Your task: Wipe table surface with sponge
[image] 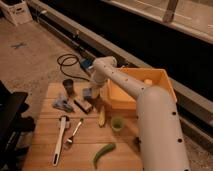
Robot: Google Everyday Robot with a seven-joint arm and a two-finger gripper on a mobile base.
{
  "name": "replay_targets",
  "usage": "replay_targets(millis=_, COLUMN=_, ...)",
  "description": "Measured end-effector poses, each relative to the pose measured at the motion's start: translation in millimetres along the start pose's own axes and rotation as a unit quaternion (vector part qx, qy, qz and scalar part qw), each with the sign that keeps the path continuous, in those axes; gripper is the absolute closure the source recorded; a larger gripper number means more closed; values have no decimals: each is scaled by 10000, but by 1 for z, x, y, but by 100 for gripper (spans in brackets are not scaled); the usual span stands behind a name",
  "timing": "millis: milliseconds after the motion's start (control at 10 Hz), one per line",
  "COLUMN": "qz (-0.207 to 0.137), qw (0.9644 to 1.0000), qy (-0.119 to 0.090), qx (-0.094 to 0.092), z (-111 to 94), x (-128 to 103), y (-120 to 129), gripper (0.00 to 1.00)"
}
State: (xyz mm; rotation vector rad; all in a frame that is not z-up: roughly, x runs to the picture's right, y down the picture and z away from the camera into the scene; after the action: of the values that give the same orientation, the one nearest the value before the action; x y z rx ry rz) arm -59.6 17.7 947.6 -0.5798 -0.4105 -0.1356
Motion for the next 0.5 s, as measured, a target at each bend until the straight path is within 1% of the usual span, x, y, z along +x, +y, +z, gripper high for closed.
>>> replay_targets(millis=300, qz=47, qw=9997, qy=253, qx=-40, z=0, x=19, y=-25, gripper=100)
replay_targets(millis=500, qz=56, qw=9994, qy=344, qx=-34, z=2, x=26, y=-36, gripper=100)
